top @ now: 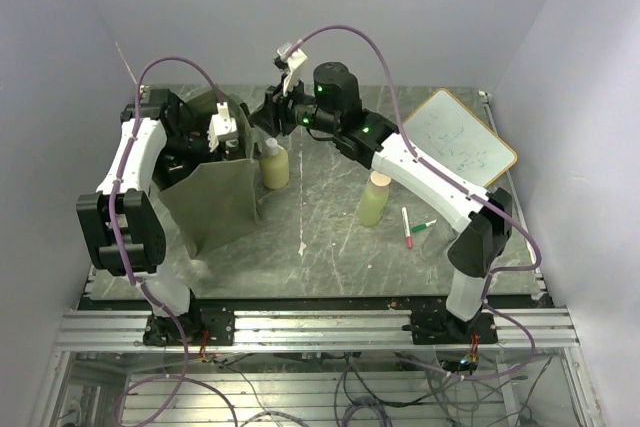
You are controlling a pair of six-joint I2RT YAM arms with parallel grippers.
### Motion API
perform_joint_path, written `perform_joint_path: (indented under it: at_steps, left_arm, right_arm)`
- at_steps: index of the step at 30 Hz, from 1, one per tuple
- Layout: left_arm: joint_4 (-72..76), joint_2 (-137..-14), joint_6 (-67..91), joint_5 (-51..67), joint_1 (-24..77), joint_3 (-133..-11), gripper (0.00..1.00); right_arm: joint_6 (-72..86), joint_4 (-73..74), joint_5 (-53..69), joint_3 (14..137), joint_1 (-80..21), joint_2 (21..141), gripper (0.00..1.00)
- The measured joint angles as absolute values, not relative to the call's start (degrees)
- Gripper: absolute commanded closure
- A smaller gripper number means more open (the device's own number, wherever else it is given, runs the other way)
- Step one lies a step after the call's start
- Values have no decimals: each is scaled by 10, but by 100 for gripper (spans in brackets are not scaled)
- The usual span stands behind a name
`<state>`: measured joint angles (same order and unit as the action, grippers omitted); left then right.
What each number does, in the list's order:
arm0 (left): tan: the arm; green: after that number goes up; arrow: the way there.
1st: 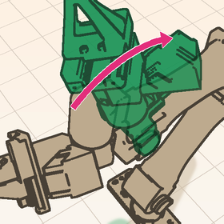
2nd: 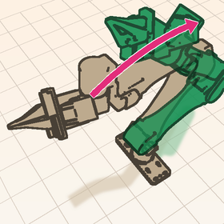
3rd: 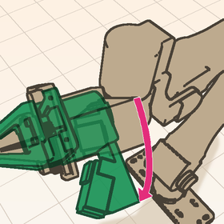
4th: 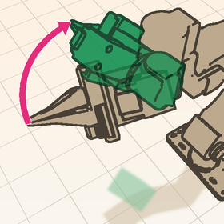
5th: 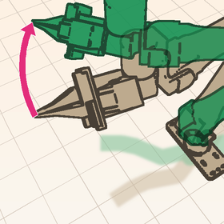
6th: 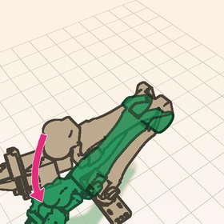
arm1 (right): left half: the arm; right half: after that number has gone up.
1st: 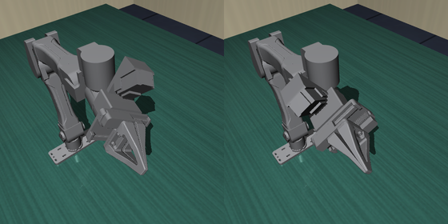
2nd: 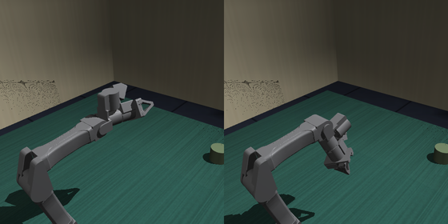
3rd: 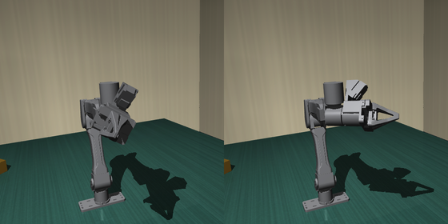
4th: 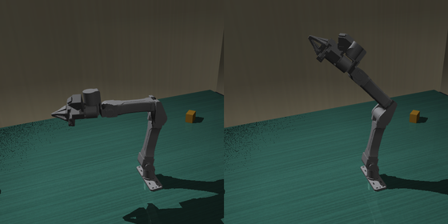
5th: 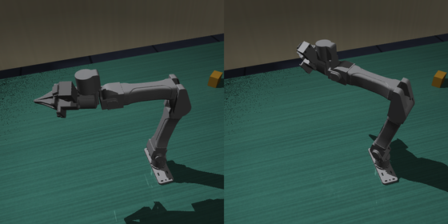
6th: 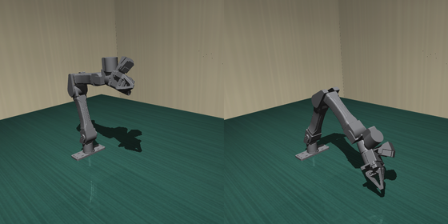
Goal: Place the personal care products into the canvas bag
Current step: Adjust the care product in the canvas bag.
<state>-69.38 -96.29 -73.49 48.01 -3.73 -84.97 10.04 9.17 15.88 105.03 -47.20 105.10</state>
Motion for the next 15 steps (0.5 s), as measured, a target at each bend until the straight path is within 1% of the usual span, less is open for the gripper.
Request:
perform_joint_path:
  at_steps: [3, 15]
  left_arm:
    - [-692, -963, -733, 480, -37, -849, 84]
    - [-647, -958, -683, 477, -24, -824, 83]
  right_arm:
    - [97, 82, 164, 1060, -471, 1048, 59]
    - [82, 82, 172, 1061, -441, 1048, 56]
